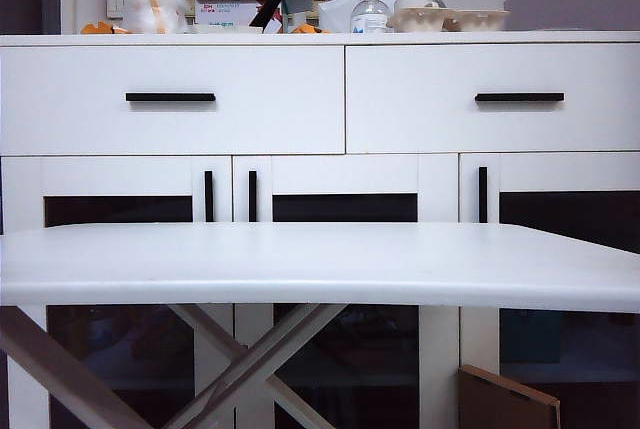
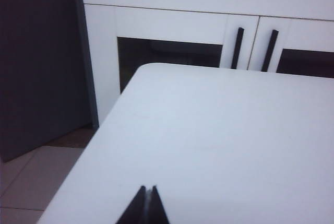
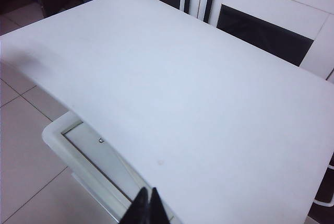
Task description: Pick up a can of beer from the white table, open the left drawer, place the beer inside the drawer, and finally close the drawer.
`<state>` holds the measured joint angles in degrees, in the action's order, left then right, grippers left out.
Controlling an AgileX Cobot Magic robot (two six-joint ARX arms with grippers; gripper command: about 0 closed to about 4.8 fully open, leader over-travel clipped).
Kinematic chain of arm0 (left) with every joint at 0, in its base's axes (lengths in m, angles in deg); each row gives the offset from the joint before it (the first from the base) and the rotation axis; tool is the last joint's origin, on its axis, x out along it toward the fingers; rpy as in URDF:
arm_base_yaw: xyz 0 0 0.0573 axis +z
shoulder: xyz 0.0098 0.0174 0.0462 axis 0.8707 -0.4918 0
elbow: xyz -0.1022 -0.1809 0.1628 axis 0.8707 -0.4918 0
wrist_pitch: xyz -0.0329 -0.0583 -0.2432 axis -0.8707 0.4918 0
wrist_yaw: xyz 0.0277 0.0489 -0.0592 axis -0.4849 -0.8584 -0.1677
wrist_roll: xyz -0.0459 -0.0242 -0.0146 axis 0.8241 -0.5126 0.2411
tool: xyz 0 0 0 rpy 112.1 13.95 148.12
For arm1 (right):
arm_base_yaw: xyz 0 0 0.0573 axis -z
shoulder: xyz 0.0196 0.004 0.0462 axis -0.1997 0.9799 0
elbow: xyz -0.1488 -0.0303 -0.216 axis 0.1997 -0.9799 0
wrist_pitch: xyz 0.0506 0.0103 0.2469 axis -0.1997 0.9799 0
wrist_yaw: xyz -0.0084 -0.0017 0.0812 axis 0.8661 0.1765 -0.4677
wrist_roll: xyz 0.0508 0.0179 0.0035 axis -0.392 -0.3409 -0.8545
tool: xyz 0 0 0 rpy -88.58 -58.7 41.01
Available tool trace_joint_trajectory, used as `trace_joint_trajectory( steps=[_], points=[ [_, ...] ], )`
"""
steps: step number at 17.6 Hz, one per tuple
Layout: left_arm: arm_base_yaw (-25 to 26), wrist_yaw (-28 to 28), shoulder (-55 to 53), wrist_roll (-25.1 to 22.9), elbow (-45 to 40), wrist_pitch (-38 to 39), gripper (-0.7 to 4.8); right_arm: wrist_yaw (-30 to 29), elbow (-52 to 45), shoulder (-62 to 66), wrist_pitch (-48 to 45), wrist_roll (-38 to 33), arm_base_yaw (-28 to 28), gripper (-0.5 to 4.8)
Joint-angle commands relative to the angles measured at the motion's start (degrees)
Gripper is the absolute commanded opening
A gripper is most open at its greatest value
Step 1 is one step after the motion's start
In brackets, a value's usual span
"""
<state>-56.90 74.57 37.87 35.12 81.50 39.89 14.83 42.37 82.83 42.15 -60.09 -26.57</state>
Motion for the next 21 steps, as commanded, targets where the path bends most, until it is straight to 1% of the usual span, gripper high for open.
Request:
trace_joint_trajectory(
  steps=[1,11,14,15,16,21],
  points=[
    [0.02,0.22,-0.02,0.0,0.11,-0.28,-0.05,0.02,0.13,-0.07,-0.98,-0.11,-0.04,0.0],
    [0.02,0.22,-0.02,0.0,0.11,-0.28,-0.05,0.02,0.13,-0.07,-1.01,-0.11,-0.04,0.0],
    [0.02,0.22,-0.02,0.0,0.11,-0.28,-0.05,0.35,-1.01,-0.2,-2.86,-0.07,0.98,0.0],
    [0.02,0.22,-0.02,0.0,0.11,-0.28,-0.05,0.85,-2.25,-0.79,-4.68,-0.09,2.6,0.0],
    [0.02,0.22,-0.02,0.0,0.11,-0.28,-0.05,1.57,-4.57,-1.86,-7.93,-0.09,5.4,0.0],
    [0.02,0.22,-0.02,0.0,0.11,-0.26,-0.05,1.14,-20.13,-8.17,-26.88,-0.09,21.84,0.0]
  ],
)
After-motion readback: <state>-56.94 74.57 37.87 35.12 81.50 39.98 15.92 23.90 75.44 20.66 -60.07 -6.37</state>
